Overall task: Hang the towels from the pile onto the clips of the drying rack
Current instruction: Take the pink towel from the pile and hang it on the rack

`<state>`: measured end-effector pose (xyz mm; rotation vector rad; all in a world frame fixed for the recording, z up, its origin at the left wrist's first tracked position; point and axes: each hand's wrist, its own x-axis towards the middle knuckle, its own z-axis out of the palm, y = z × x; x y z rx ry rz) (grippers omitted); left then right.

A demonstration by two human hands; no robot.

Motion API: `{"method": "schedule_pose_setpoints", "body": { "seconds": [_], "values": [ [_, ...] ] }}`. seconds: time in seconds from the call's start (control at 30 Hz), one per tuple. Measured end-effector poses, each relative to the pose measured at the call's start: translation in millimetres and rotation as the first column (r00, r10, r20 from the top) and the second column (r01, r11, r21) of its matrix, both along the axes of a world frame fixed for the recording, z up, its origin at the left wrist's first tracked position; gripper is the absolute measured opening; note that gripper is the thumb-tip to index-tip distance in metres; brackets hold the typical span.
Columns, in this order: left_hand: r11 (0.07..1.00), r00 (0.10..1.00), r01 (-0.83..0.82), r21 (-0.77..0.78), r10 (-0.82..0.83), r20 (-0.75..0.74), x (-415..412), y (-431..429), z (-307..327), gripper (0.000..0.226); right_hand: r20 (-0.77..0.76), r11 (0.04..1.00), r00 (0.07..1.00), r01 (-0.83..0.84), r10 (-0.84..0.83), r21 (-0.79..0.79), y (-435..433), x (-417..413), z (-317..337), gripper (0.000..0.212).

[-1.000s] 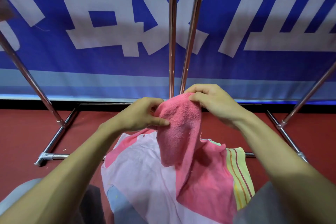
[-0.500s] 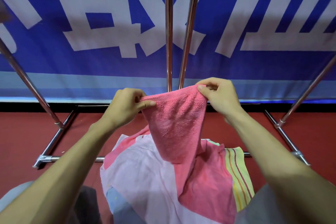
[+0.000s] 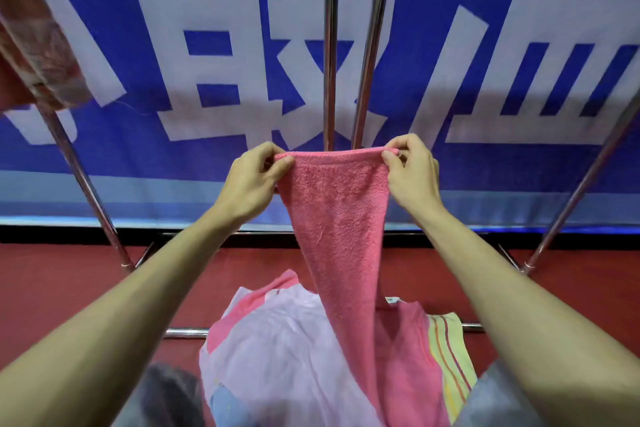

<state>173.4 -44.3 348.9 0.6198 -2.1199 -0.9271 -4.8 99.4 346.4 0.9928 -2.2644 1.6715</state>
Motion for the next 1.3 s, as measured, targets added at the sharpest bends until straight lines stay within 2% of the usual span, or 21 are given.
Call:
{"method": "schedule_pose_setpoints", "body": {
  "seconds": [0.2,0.27,0.33,0.4,0.43,0.47,0.57,0.63,0.7,0.87,0.97,1.1,1.2,1.3],
  "values": [
    [0.987,0.974,0.098,0.127,-0.069,-0.216,0,16,106,0.02,-0.099,0.98,0.995,0.0,-0.02,-0.2,3,11,123,0.009],
    [0.993,0.957,0.098,0.07,-0.074,-0.282,-3,23,145,0.017,-0.125,0.97,0.99,0.032,-0.064,-0.242,9,14,164,0.013],
    [0.995,0.948,0.031,-0.09,-0.058,-0.312,-6,28,181,0.015,-0.119,0.964,0.985,0.088,-0.121,-0.249,15,11,195,0.015],
    [0.958,0.968,-0.064,-0.278,-0.009,-0.253,-8,32,205,0.012,-0.07,0.96,0.986,0.131,-0.153,-0.246,19,11,214,0.015],
    [0.943,0.974,-0.089,-0.322,0.015,-0.225,-10,36,211,0.012,-0.047,0.954,0.986,0.145,-0.163,-0.262,23,13,221,0.015],
    [0.937,0.973,-0.107,-0.333,0.03,-0.229,-11,40,215,0.012,-0.039,0.944,0.985,0.148,-0.166,-0.295,26,15,225,0.015],
    [0.925,0.927,-0.202,-0.321,0.074,-0.369,-9,50,228,0.017,-0.08,0.901,0.984,0.113,-0.161,-0.419,37,27,237,0.015],
    [0.921,0.884,-0.203,-0.332,0.026,-0.467,-2,57,239,0.013,-0.135,0.862,0.974,0.093,-0.183,-0.499,44,32,244,0.014],
    [0.916,0.849,-0.194,-0.351,-0.022,-0.528,4,62,243,0.01,-0.186,0.859,0.965,0.066,-0.184,-0.508,48,33,247,0.014],
    [0.936,0.888,-0.21,-0.281,0.063,-0.456,7,47,226,0.012,-0.202,0.929,0.976,0.005,-0.086,-0.37,40,27,225,0.011],
    [0.949,0.917,-0.211,-0.234,0.109,-0.383,8,33,200,0.014,-0.142,0.963,0.99,-0.056,0.019,-0.262,29,15,197,0.009],
    [0.966,0.971,-0.166,-0.196,0.125,-0.206,4,12,146,0.015,0.099,0.98,0.977,-0.177,0.187,-0.095,15,-3,144,0.011],
    [0.988,0.993,-0.095,-0.122,0.085,-0.082,-1,-1,99,0.012,0.287,0.977,0.935,-0.19,0.209,-0.093,6,-10,103,0.018],
    [0.997,0.994,-0.078,-0.008,0.077,-0.079,-7,-6,43,0.008,0.443,0.984,0.879,-0.146,0.177,-0.103,-5,-13,50,0.022]
  ]
}}
